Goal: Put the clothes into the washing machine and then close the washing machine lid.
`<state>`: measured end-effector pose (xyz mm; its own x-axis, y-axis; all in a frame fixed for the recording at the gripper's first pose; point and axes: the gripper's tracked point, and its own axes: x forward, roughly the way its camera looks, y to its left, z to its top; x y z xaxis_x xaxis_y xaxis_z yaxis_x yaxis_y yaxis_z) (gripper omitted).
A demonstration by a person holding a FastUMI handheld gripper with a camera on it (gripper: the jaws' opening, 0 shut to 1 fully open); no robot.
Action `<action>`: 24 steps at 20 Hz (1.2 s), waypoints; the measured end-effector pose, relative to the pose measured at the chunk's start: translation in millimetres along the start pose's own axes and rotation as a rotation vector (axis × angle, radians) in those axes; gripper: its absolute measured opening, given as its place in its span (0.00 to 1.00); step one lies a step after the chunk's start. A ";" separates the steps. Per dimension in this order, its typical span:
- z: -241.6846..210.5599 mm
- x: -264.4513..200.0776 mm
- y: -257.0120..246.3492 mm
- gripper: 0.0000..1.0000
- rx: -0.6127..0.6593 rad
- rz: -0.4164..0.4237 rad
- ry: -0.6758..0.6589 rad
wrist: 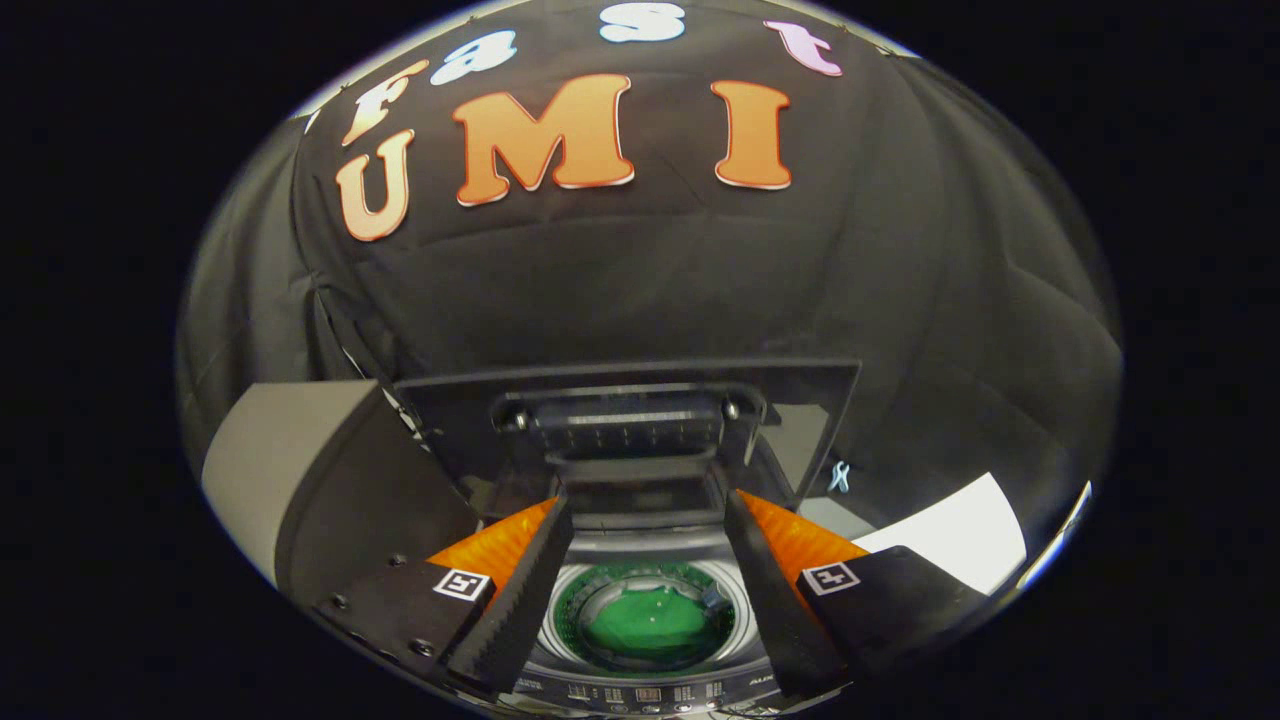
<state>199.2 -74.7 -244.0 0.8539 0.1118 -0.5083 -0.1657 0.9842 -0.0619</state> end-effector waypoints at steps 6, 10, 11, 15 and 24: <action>58.8 18.4 11.1 0.98 -0.007 0.016 -0.080; 79.5 38.2 16.0 0.98 -0.011 0.026 -0.095; 84.7 44.3 14.9 0.97 -0.011 0.022 -0.098; 88.5 73.4 11.3 0.98 -0.004 0.016 -0.078; 88.8 113.0 6.0 0.98 0.009 0.006 -0.044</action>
<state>338.5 -44.0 -225.6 0.8738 0.1233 -0.4704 -0.1666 0.9847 -0.0513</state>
